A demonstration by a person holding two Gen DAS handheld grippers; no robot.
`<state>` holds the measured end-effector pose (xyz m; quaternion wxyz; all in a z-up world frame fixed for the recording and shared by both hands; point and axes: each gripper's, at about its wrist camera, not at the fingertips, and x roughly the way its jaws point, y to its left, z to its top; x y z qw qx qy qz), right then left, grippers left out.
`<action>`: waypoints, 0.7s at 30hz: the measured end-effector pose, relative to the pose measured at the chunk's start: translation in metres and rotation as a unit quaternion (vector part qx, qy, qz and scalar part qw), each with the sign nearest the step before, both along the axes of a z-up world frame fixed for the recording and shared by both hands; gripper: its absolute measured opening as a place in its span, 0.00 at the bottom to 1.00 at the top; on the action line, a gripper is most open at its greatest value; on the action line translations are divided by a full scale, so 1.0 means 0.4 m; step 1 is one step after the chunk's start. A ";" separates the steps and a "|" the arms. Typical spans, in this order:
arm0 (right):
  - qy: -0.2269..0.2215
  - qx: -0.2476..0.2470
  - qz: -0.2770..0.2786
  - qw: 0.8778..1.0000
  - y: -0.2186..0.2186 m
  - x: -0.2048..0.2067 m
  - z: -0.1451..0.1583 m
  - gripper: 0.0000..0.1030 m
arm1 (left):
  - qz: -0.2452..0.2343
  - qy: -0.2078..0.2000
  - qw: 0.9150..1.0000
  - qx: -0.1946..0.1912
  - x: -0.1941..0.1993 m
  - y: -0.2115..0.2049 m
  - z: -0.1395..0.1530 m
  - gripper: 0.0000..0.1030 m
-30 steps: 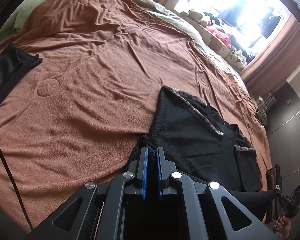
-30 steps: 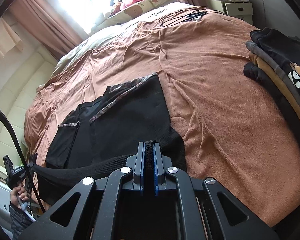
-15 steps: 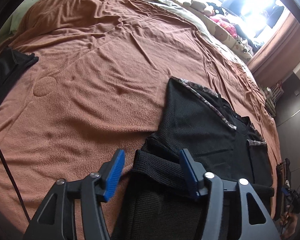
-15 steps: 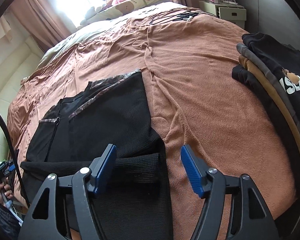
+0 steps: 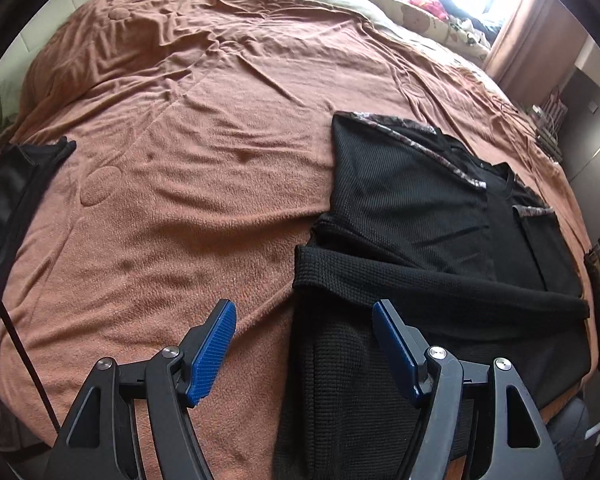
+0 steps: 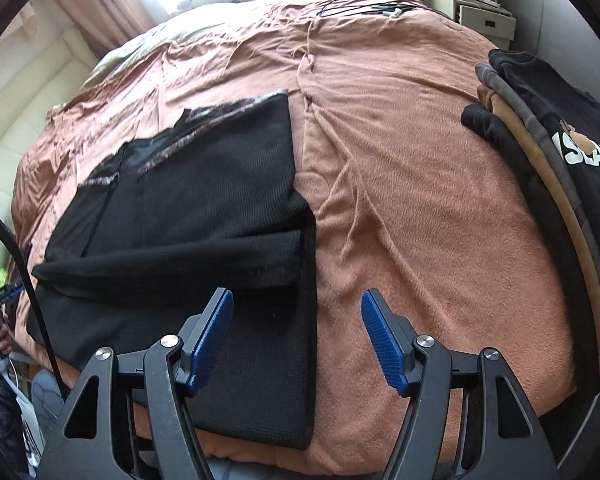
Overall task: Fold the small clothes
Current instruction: 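Move both tools to the new folded edge of the shirt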
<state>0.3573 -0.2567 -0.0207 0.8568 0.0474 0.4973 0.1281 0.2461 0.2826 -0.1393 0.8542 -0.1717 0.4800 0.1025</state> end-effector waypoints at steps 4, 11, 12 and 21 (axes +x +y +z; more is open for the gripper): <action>0.012 -0.028 0.028 0.999 0.035 0.001 -0.018 0.70 | -0.025 0.016 1.000 0.008 0.002 -0.019 -0.020 0.71; 0.036 -0.073 0.048 0.996 0.080 0.041 -0.072 0.72 | -0.042 0.069 0.995 0.061 0.024 -0.032 -0.068 0.74; 0.038 -0.081 0.050 0.995 0.088 0.047 -0.078 0.72 | -0.042 0.077 0.994 0.071 0.027 -0.033 -0.074 0.74; 0.044 -0.141 0.057 0.987 0.138 0.103 -0.141 0.72 | -0.036 0.106 0.987 0.112 0.064 -0.015 -0.114 0.76</action>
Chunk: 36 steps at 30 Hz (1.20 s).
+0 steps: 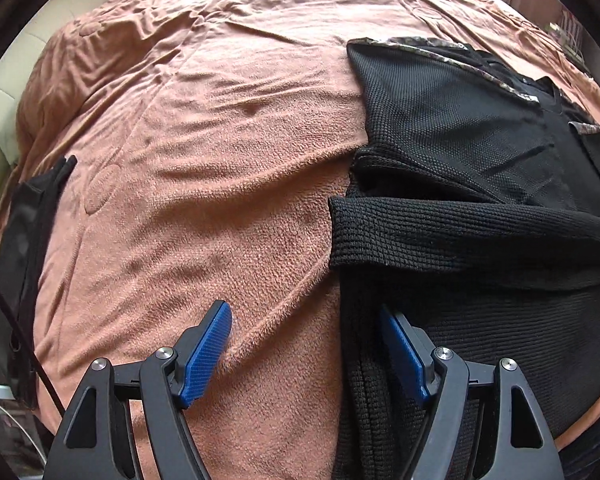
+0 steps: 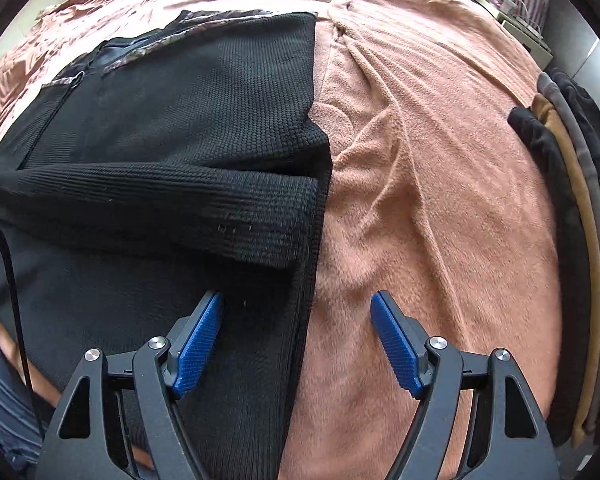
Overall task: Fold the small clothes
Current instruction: 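Move both tools to the new folded edge of the shirt, then close both tools on the folded edge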
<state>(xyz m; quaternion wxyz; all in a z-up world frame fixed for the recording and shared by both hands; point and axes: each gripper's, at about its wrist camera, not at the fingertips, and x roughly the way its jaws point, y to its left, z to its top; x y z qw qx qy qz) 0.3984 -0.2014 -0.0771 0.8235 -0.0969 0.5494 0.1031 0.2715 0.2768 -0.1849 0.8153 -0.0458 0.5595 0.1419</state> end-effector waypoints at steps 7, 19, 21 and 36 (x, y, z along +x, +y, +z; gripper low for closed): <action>-0.021 -0.008 -0.006 1.000 0.014 0.052 -0.009 0.72 | 0.008 -0.008 1.000 0.011 0.054 0.027 -0.001 0.76; -0.080 0.002 -0.039 0.996 -0.002 0.124 0.069 0.72 | 0.006 -0.043 0.999 0.007 0.138 0.047 0.039 0.76; -0.093 0.007 -0.053 0.994 -0.004 0.129 0.086 0.72 | 0.010 -0.047 0.999 0.001 0.149 0.052 0.044 0.76; -0.098 0.098 -0.052 0.989 -0.101 0.054 0.149 0.72 | 0.007 -0.086 0.994 -0.062 0.128 0.054 0.073 0.67</action>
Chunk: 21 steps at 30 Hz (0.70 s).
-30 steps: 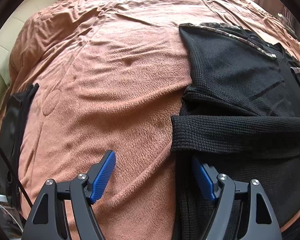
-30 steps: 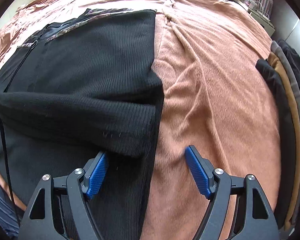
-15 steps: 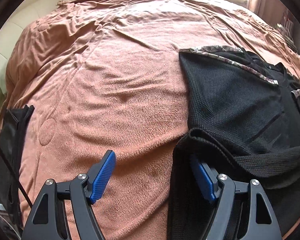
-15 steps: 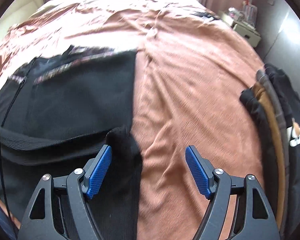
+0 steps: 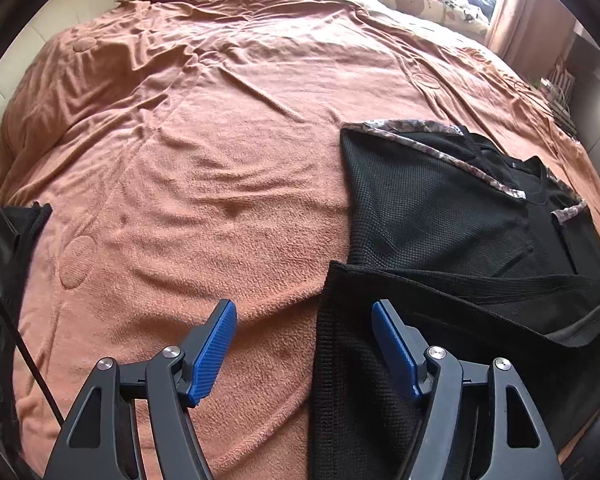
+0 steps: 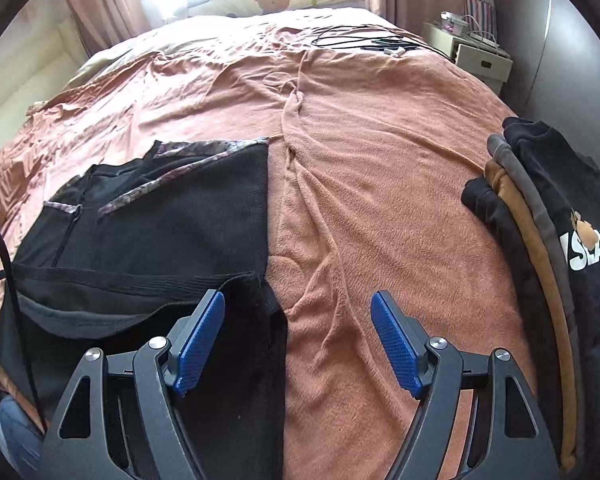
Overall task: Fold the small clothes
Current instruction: 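Close both tools on the folded edge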
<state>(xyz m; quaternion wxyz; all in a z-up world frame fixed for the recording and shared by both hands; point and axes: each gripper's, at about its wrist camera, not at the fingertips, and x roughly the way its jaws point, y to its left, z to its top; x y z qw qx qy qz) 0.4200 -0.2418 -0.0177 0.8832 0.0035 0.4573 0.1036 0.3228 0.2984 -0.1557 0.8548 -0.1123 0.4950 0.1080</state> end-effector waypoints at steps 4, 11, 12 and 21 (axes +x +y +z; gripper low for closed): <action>0.024 -0.009 0.032 0.999 0.007 -0.001 -0.030 0.72 | -0.005 0.007 1.000 -0.017 0.011 -0.004 -0.023 0.61; 0.048 0.020 0.049 0.997 0.043 0.076 -0.078 0.43 | -0.003 -0.012 0.995 -0.096 0.032 0.014 -0.047 0.44; 0.048 0.023 0.048 0.997 0.045 0.088 -0.084 0.36 | -0.002 -0.013 0.994 -0.104 0.034 0.017 -0.050 0.39; 0.045 0.043 0.028 0.998 0.039 0.108 -0.106 0.10 | -0.002 -0.027 0.991 -0.134 0.022 0.021 -0.052 0.16</action>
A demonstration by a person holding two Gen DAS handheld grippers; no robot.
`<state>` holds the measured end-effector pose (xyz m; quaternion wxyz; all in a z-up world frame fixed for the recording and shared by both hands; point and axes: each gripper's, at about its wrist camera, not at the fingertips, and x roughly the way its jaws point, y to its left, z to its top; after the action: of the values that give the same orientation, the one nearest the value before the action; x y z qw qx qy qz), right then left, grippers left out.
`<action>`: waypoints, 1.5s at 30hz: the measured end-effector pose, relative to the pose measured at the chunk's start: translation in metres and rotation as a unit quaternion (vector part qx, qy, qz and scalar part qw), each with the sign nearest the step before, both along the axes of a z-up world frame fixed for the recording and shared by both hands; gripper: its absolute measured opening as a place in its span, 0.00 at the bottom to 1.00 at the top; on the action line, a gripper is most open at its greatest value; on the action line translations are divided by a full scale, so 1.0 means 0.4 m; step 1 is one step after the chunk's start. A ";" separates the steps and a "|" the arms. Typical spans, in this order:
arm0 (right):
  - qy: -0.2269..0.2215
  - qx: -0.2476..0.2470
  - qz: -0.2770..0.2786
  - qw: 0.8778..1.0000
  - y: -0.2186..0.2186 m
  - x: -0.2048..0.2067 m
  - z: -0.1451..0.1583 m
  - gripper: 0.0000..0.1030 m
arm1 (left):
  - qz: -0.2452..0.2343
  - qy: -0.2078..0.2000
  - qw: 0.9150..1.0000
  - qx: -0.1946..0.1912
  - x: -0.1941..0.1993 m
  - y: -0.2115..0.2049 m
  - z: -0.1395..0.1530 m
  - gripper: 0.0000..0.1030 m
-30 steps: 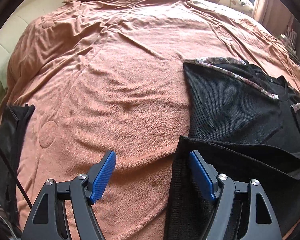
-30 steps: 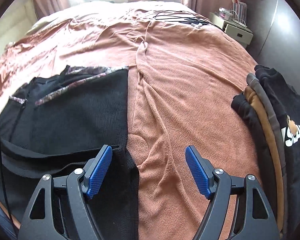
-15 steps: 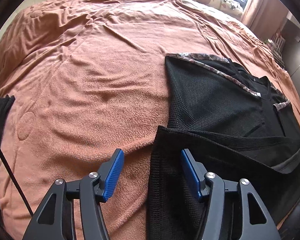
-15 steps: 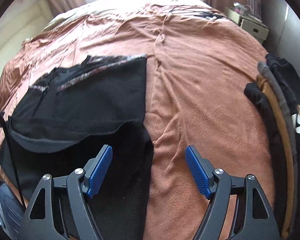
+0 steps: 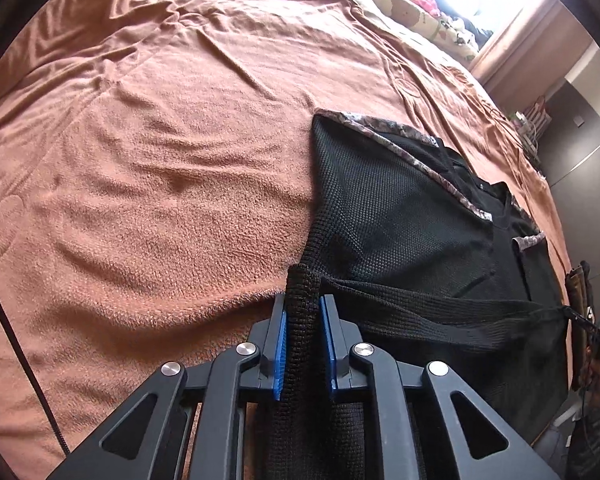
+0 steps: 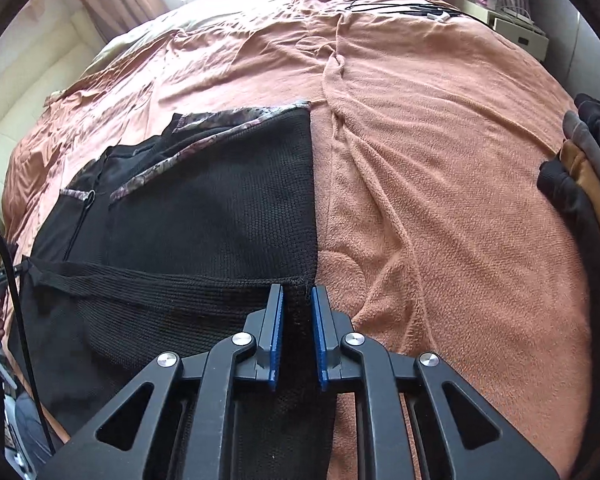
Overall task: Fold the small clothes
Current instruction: 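Close both tools on the folded edge, then lift the folded edge with both tools and fold it over the shirt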
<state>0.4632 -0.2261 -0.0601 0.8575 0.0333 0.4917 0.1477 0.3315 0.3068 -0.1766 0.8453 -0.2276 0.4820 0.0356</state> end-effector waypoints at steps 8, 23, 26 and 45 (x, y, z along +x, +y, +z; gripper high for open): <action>-0.008 -0.007 0.006 1.000 0.000 -0.020 0.012 0.09 | -0.002 -0.004 1.000 0.002 -0.002 0.002 0.002 0.16; -0.071 -0.021 -0.006 0.997 0.005 -0.105 0.121 0.03 | 0.004 -0.062 0.996 0.060 -0.062 -0.016 0.125 0.06; -0.086 -0.020 -0.013 0.996 -0.001 -0.110 0.152 0.03 | 0.005 -0.075 0.995 0.067 -0.055 -0.017 0.163 0.06; -0.119 -0.041 -0.031 0.992 0.035 0.068 0.203 0.03 | -0.002 -0.102 0.989 0.104 0.189 0.005 0.291 0.06</action>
<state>0.4905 -0.2122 0.0212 0.9148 -0.0042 0.3904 0.1036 0.4071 0.3088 -0.0604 0.9092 -0.1404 0.3874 0.0603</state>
